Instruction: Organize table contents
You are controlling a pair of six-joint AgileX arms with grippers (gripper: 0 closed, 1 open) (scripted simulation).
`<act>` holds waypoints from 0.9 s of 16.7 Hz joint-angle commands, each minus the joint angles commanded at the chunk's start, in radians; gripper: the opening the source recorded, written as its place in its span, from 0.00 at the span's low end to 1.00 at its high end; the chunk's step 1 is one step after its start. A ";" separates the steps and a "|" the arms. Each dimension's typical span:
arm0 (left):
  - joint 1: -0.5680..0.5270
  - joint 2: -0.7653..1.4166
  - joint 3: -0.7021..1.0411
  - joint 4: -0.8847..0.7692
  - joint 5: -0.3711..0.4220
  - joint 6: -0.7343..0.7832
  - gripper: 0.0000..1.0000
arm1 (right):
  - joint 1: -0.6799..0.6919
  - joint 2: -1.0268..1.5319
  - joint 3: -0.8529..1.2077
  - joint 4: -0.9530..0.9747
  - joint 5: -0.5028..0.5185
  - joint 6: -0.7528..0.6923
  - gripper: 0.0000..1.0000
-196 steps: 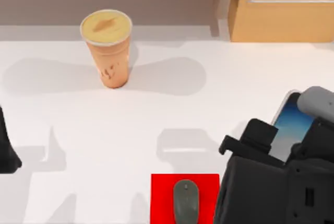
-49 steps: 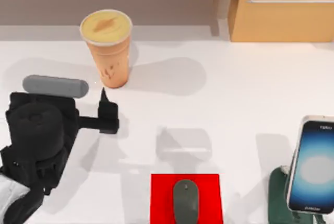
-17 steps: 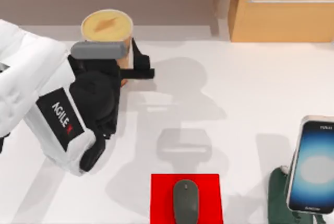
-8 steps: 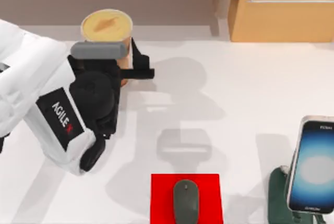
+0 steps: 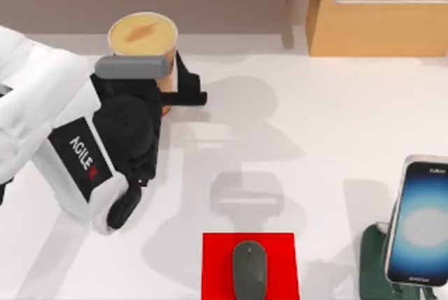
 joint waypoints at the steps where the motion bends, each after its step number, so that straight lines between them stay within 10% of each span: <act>1: 0.000 0.000 0.000 0.000 0.000 0.000 0.00 | 0.000 0.000 0.000 0.000 0.000 0.000 1.00; 15: -0.035 -0.119 0.057 -0.033 0.038 -0.013 0.00 | 0.000 0.000 0.000 0.000 0.000 0.000 1.00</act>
